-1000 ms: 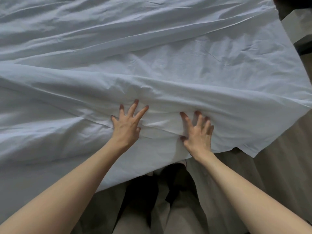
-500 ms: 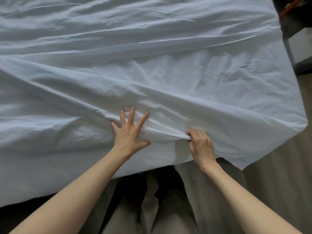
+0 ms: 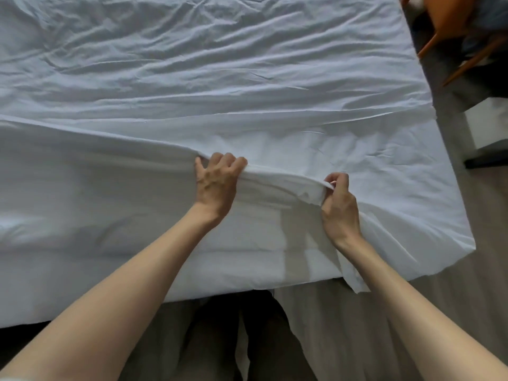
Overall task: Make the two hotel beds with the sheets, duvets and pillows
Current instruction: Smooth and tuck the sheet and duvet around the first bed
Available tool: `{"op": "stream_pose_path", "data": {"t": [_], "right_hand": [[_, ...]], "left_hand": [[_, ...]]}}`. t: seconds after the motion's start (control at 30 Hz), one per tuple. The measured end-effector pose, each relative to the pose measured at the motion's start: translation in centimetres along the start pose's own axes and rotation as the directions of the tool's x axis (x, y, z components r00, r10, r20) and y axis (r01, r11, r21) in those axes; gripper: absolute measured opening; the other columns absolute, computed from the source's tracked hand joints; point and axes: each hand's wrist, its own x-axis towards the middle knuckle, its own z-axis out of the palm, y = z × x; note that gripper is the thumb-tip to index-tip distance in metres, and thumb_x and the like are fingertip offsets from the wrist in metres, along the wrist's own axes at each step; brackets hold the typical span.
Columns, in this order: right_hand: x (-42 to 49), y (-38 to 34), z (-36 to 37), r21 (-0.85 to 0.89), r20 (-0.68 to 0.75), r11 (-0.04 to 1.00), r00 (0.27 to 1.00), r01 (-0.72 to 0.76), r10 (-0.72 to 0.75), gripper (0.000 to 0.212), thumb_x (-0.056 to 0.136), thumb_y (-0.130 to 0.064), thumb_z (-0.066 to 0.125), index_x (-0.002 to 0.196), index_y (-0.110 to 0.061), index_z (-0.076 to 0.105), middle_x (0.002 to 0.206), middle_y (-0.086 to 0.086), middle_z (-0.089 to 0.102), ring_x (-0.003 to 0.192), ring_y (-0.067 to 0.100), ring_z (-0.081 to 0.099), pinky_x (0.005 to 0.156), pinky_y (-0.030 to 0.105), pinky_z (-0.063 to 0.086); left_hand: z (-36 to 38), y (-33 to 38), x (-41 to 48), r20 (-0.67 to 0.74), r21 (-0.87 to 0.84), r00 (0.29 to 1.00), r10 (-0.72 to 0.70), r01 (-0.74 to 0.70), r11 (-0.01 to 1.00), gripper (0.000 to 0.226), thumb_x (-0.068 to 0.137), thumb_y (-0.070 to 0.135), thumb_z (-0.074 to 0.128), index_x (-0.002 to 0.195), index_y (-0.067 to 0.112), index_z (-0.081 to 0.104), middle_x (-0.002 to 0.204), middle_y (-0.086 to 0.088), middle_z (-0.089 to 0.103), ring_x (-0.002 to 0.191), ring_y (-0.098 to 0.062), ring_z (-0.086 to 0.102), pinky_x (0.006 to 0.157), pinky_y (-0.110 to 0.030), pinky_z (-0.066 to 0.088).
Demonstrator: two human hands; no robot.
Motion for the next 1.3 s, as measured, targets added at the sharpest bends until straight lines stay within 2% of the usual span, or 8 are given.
{"op": "stream_pose_path", "data": {"t": [0.2,0.33,0.43,0.5,0.6,1.07,1.2,1.3], "right_hand": [[-0.1,-0.3,1.4,0.020,-0.033,0.999,0.998,0.050,-0.049,0.037,0.091,-0.038,0.028,0.118,-0.015,0.039,0.102,0.004,0.052,0.100,0.030,0.049,0.082,0.035,0.029],[-2.6,2.2,5.1,-0.355,-0.004,0.927,0.992,0.116,-0.126,0.069,0.078,-0.052,0.067,0.131,-0.029,0.029,0.121,0.003,0.034,0.102,0.024,0.034,0.083,0.039,0.029],[-2.9,4.8,6.5,-0.264,-0.316,0.921,0.928,-0.286,0.198,0.063,0.079,-0.020,0.070,0.125,-0.027,0.027,0.126,0.012,0.036,0.108,0.033,0.038,0.086,0.044,0.032],[-2.5,5.9,6.4,-0.037,-0.470,0.826,0.739,-0.562,0.482,0.053,0.083,-0.016,0.062,0.121,-0.028,0.027,0.134,0.015,0.035,0.114,0.040,0.038,0.086,0.047,0.033],[-2.7,7.2,5.5,0.134,-0.461,0.728,0.607,-0.673,0.647,0.037,0.090,-0.014,0.053,0.124,-0.029,0.045,0.145,0.006,0.031,0.118,0.041,0.036,0.079,0.045,0.035],[1.4,4.0,-6.4,0.077,-0.691,0.940,0.662,-0.333,0.291,0.041,0.089,0.006,0.037,0.121,-0.001,0.062,0.120,0.015,0.056,0.102,0.029,0.055,0.082,0.020,0.035],[5.9,2.1,-7.7,0.029,-0.663,0.975,0.726,-0.222,0.185,0.041,0.079,0.002,0.038,0.102,-0.005,0.071,0.104,0.016,0.063,0.098,0.036,0.057,0.090,0.034,0.042],[10.5,-1.7,-8.2,-0.045,-0.591,0.998,0.805,0.034,-0.054,0.028,0.064,0.006,0.039,0.064,-0.004,0.065,0.071,0.012,0.059,0.072,0.030,0.054,0.066,0.031,0.037]], "left_hand": [[-2.8,0.1,2.7,0.020,-0.086,1.000,-0.010,0.011,0.996,0.031,0.087,-0.001,0.044,0.106,0.014,0.063,0.102,-0.008,0.060,0.102,-0.032,0.051,0.091,-0.052,0.037],[-3.3,-0.7,3.3,0.064,-0.151,0.998,-0.025,0.034,0.988,0.040,0.089,-0.002,0.038,0.116,0.015,0.061,0.113,-0.006,0.060,0.108,-0.030,0.047,0.095,-0.045,0.034],[-2.8,-1.0,3.3,0.056,-0.187,0.998,-0.024,0.034,0.982,0.042,0.088,-0.003,0.038,0.117,0.015,0.061,0.113,-0.006,0.060,0.107,-0.029,0.047,0.095,-0.045,0.037],[-2.6,-1.0,3.3,0.042,-0.214,0.999,-0.020,0.029,0.976,0.041,0.087,-0.003,0.038,0.117,0.014,0.061,0.111,-0.007,0.060,0.106,-0.030,0.047,0.094,-0.046,0.039],[-2.5,-1.3,3.1,0.036,-0.231,0.999,0.000,0.008,0.973,0.039,0.087,-0.003,0.041,0.117,0.013,0.061,0.111,-0.007,0.060,0.105,-0.030,0.047,0.093,-0.047,0.040],[-4.3,1.0,5.9,-0.075,-0.343,0.997,-0.013,-0.014,0.939,0.046,0.083,-0.010,0.041,0.118,0.012,0.063,0.111,-0.009,0.060,0.109,-0.032,0.046,0.094,-0.045,0.040],[-5.5,1.1,9.6,-0.113,-0.362,0.990,-0.082,0.035,0.931,0.047,0.084,-0.008,0.040,0.118,0.014,0.063,0.113,-0.008,0.059,0.112,-0.031,0.045,0.099,-0.042,0.037],[-5.5,0.1,13.1,-0.110,-0.360,0.982,-0.154,0.106,0.927,0.045,0.085,-0.007,0.039,0.116,0.015,0.064,0.114,-0.007,0.059,0.113,-0.030,0.044,0.100,-0.040,0.036]]}}
